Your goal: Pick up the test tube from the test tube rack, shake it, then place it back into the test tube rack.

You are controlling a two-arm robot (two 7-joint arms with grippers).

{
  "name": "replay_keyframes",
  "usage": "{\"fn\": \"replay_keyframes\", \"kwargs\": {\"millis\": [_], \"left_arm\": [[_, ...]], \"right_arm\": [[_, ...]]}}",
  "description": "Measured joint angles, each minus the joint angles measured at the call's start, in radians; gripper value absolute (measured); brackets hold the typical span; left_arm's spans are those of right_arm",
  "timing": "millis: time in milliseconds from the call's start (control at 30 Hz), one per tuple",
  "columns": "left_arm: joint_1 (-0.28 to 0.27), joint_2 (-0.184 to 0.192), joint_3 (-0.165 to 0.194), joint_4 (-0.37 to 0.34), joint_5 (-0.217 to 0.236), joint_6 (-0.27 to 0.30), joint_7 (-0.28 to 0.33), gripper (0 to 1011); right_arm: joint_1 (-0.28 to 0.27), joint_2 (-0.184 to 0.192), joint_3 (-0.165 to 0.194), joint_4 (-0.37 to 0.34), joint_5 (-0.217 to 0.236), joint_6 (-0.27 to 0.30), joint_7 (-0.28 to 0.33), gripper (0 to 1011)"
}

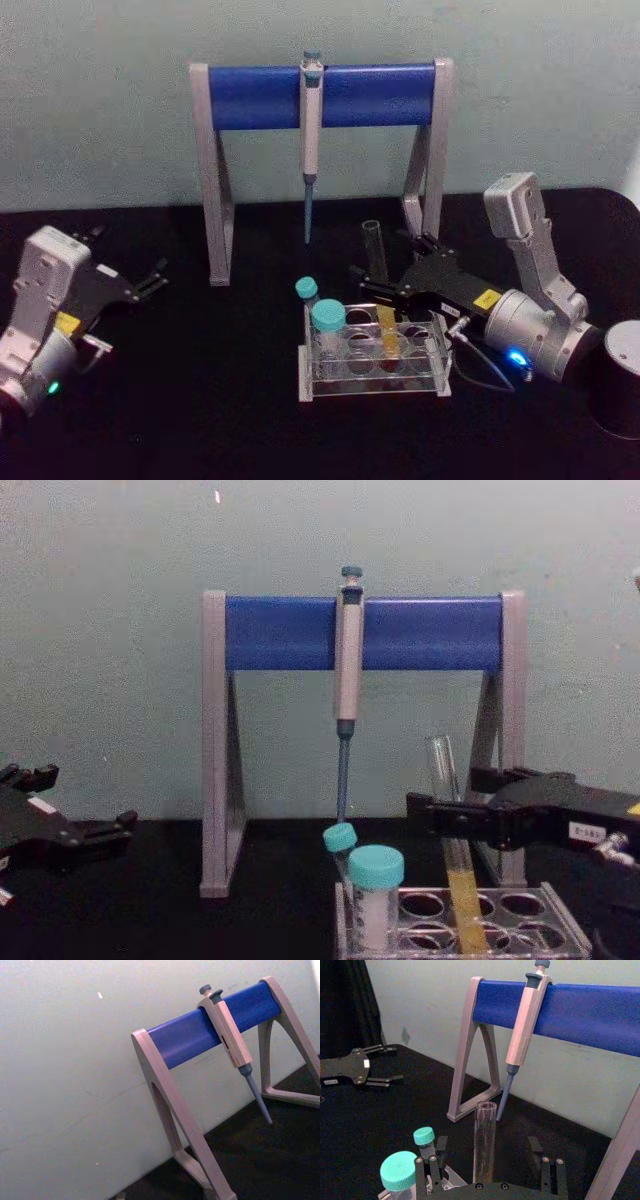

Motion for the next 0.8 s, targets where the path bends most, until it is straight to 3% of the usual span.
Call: {"fn": "replay_keyframes", "kwargs": {"millis": [333, 433, 800], "left_arm": [[0.0, 0.0, 0.0, 0.0, 0.0, 0.0, 0.0, 1001], [0.0, 0.0, 0.0, 0.0, 0.0, 0.0, 0.0, 1001], [0.0, 0.0, 0.0, 0.0, 0.0, 0.0, 0.0, 1001]], "right_arm": [[0.0, 0.0, 0.0, 0.0, 0.0, -0.001, 0.0, 1000], [0.0, 0.0, -0.001, 0.0, 0.0, -0.001, 0.0, 959], [0.0, 0.0, -0.001, 0.0, 0.0, -0.002, 0.0, 645]]}}
